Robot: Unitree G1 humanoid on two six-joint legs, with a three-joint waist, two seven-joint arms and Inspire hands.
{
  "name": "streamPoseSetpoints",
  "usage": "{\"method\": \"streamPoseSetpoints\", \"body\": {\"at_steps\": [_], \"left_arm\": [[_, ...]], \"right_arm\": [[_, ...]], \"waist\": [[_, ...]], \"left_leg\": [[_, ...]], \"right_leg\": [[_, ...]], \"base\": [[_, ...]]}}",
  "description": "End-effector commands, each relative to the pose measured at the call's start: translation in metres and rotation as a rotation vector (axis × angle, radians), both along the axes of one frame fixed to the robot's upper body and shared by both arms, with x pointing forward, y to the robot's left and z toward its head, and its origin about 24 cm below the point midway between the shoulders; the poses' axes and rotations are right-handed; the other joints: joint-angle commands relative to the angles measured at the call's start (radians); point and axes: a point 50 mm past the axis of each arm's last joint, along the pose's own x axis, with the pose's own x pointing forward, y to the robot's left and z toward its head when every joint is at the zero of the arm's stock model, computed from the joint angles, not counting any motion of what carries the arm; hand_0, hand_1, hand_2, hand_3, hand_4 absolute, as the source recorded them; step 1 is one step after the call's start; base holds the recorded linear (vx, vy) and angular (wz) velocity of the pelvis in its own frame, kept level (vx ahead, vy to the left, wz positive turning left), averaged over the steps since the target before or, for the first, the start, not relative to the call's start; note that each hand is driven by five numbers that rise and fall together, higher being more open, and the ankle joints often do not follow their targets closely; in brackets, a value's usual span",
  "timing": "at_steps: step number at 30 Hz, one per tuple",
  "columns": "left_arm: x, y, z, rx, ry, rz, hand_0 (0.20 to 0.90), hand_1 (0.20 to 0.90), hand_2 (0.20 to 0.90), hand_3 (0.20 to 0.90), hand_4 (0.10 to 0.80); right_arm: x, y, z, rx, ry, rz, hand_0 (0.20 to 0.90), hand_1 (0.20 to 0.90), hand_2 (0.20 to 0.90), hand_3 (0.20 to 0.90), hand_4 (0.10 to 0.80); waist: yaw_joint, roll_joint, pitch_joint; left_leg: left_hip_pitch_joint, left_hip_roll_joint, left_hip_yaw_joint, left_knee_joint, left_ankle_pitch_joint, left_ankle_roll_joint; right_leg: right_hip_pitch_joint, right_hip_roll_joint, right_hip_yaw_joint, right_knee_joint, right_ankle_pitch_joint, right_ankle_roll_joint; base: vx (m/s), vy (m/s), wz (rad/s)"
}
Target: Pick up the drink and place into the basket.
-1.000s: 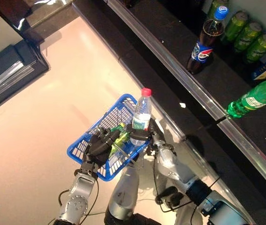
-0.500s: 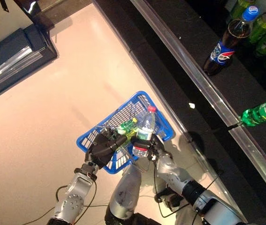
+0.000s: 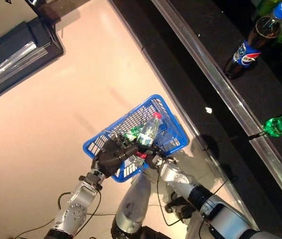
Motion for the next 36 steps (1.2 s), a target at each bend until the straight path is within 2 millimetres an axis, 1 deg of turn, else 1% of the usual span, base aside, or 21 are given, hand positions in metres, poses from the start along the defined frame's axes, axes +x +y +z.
{"method": "streamPoseSetpoints", "body": {"at_steps": [1,4,6,8,12,16,19,20,21,22,23,24,27,30,36], "left_arm": [[-0.018,-0.046,0.152,-0.222,-0.864,-0.378,0.3,0.3,0.3,0.2,0.1],[-0.019,-0.053,0.152,-0.23,-0.857,-0.425,0.3,0.3,0.3,0.2,0.1],[-0.021,-0.058,0.152,-0.258,-0.843,-0.467,0.3,0.3,0.3,0.2,0.1],[-0.022,-0.061,0.152,-0.243,-0.856,-0.479,0.3,0.3,0.3,0.2,0.1],[-0.023,-0.065,0.153,-0.223,-0.861,-0.505,0.3,0.3,0.3,0.2,0.1],[-0.022,-0.069,0.155,-0.229,-0.845,-0.519,0.3,0.3,0.3,0.2,0.1],[-0.02,-0.07,0.155,-0.227,-0.838,-0.522,0.3,0.3,0.3,0.2,0.1],[-0.02,-0.071,0.155,-0.227,-0.837,-0.522,0.3,0.3,0.3,0.2,0.1],[-0.019,-0.071,0.156,-0.228,-0.837,-0.521,0.3,0.3,0.3,0.2,0.1],[-0.019,-0.071,0.156,-0.227,-0.837,-0.519,0.3,0.3,0.3,0.2,0.1],[-0.018,-0.071,0.156,-0.227,-0.837,-0.517,0.3,0.3,0.3,0.2,0.1],[-0.018,-0.071,0.156,-0.229,-0.834,-0.515,0.3,0.3,0.3,0.2,0.1],[-0.016,-0.073,0.158,-0.231,-0.828,-0.51,0.3,0.3,0.3,0.2,0.1],[-0.015,-0.074,0.157,-0.229,-0.825,-0.508,0.3,0.3,0.3,0.2,0.1],[-0.013,-0.074,0.157,-0.228,-0.818,-0.507,0.3,0.3,0.3,0.2,0.1]], "right_arm": [[0.007,0.085,0.081,0.276,-0.212,0.276,0.3,0.3,0.3,0.2,0.1],[0.008,0.086,0.081,0.273,-0.181,0.303,0.3,0.3,0.3,0.2,0.1],[0.009,0.087,0.081,0.304,-0.149,0.297,0.3,0.3,0.3,0.2,0.1],[0.011,0.088,0.083,0.316,-0.134,0.297,0.3,0.3,0.3,0.2,0.1],[0.02,0.085,0.09,0.288,-0.134,0.293,0.3,0.3,0.3,0.2,0.1],[0.026,0.086,0.099,0.27,-0.144,0.298,0.3,0.3,0.3,0.2,0.1],[0.03,0.087,0.106,0.224,-0.17,0.294,0.3,0.3,0.3,0.2,0.1],[0.032,0.088,0.109,0.218,-0.174,0.288,0.309,0.309,0.309,0.211,0.111],[0.033,0.088,0.11,0.213,-0.171,0.283,0.408,0.408,0.408,0.326,0.226],[0.033,0.088,0.11,0.206,-0.169,0.282,0.571,0.571,0.571,0.516,0.416],[0.034,0.088,0.11,0.194,-0.172,0.282,0.796,0.796,0.796,0.779,0.679],[0.036,0.088,0.111,0.183,-0.177,0.283,0.9,0.9,0.9,0.9,0.8],[0.039,0.087,0.112,0.163,-0.175,0.266,0.9,0.9,0.9,0.9,0.8],[0.041,0.084,0.113,0.184,-0.173,0.258,0.9,0.9,0.9,0.9,0.8],[0.051,0.072,0.119,0.231,-0.202,0.193,0.9,0.9,0.9,0.9,0.8]], "waist": [[-0.001,0.032,-0.025],[-0.001,0.031,-0.025],[-0.001,0.029,-0.025],[-0.001,0.029,-0.025],[0.005,0.029,-0.025],[0.011,0.021,-0.025],[0.017,0.015,-0.025],[0.018,0.013,-0.025],[0.02,0.011,-0.025],[0.02,0.011,-0.025],[0.022,0.01,-0.025],[0.024,0.01,-0.025],[0.028,0.007,-0.025],[0.028,0.004,-0.025],[0.027,-0.002,-0.025]], "left_leg": [[-0.041,-0.044,0.035,0.051,-0.001,0.065],[-0.048,-0.042,0.038,0.05,0.0,0.068],[-0.058,-0.041,0.041,0.053,0.0,0.071],[-0.065,-0.038,0.044,0.056,-0.001,0.073],[-0.077,-0.037,0.042,0.065,-0.003,0.074],[-0.084,-0.035,0.041,0.07,-0.005,0.075],[-0.089,-0.033,0.04,0.071,-0.004,0.075],[-0.089,-0.032,0.039,0.069,-0.003,0.076],[-0.089,-0.031,0.04,0.068,-0.003,0.076],[-0.089,-0.031,0.04,0.068,-0.002,0.076],[-0.09,-0.031,0.041,0.068,-0.003,0.077],[-0.089,-0.03,0.042,0.066,-0.002,0.077],[-0.091,-0.028,0.046,0.063,-0.001,0.08],[-0.095,-0.026,0.047,0.063,-0.002,0.081],[-0.097,-0.02,0.057,0.056,0.001,0.083]], "right_leg": [[0.051,0.004,0.052,-0.131,0.195,0.01],[0.038,0.001,0.054,-0.125,0.198,0.011],[0.023,-0.002,0.055,-0.116,0.201,0.013],[0.012,-0.003,0.057,-0.109,0.2,0.013],[-0.006,-0.008,0.056,-0.093,0.199,0.013],[-0.019,-0.01,0.056,-0.079,0.197,0.013],[-0.024,-0.01,0.054,-0.076,0.198,0.013],[-0.026,-0.011,0.053,-0.074,0.198,0.014],[-0.028,-0.011,0.054,-0.072,0.198,0.014],[-0.029,-0.011,0.054,-0.071,0.198,0.013],[-0.031,-0.012,0.054,-0.068,0.197,0.014],[-0.032,-0.013,0.053,-0.067,0.197,0.014],[-0.037,-0.017,0.051,-0.061,0.198,0.016],[-0.042,-0.02,0.049,-0.053,0.198,0.018],[-0.044,-0.022,0.042,-0.051,0.2,0.021]], "base": [[0.015,0.031,0.04],[0.006,0.011,0.01],[0.011,0.017,-0.01],[0.015,0.041,0.0],[0.019,0.033,0.0],[0.015,0.015,0.01],[0.0,0.0,0.0],[0.0,0.0,0.0],[0.0,0.0,0.0],[0.0,0.0,0.0],[0.0,0.0,0.0],[0.0,0.0,0.0],[0.0,0.0,0.0],[0.0,0.0,0.0],[-0.008,-0.004,0.01]]}}
